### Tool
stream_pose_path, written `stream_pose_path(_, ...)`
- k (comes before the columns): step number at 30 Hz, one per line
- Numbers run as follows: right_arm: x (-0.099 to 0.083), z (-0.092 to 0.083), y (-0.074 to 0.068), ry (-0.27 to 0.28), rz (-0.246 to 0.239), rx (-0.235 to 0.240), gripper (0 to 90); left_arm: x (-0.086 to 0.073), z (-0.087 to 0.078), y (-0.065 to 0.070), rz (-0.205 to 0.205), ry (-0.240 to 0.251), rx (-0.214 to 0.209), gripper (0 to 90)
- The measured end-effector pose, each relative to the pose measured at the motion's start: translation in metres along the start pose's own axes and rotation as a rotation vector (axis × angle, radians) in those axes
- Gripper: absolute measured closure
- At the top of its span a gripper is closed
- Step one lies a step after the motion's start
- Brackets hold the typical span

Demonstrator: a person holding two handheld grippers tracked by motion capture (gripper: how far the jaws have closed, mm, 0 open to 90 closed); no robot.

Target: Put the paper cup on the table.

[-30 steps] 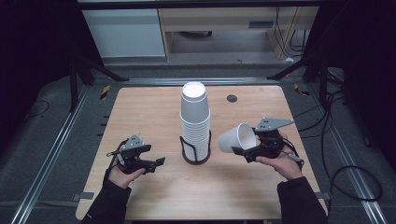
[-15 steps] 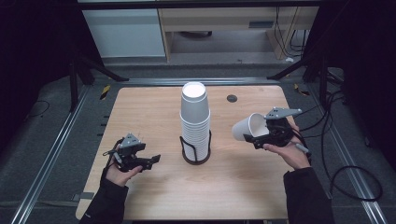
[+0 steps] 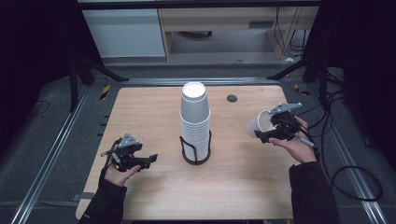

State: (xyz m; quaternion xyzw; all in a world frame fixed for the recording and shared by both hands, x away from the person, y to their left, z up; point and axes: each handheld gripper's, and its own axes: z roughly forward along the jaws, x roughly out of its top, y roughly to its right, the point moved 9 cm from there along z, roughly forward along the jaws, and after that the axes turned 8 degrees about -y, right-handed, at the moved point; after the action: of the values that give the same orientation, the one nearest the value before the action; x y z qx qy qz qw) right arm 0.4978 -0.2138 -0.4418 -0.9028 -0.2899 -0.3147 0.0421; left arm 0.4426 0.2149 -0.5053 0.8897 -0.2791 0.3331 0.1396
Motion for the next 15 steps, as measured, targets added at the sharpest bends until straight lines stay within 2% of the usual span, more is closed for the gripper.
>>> stream_pose_path(6,-0.006,0.011,0.010,-0.091,0.008,-0.038,7.9,0.000,-0.002,-0.003,-0.008,0.002,0.011,18.7)
stream_pose_path(11,-0.012,0.023,0.015,-0.146,0.021,-0.049,7.8,-0.001,-0.003,-0.007,-0.016,0.001,0.019,18.7)
stream_pose_path(15,-0.014,0.029,0.018,-0.171,0.037,-0.038,7.9,-0.002,-0.004,-0.010,-0.026,-0.001,0.026,18.7)
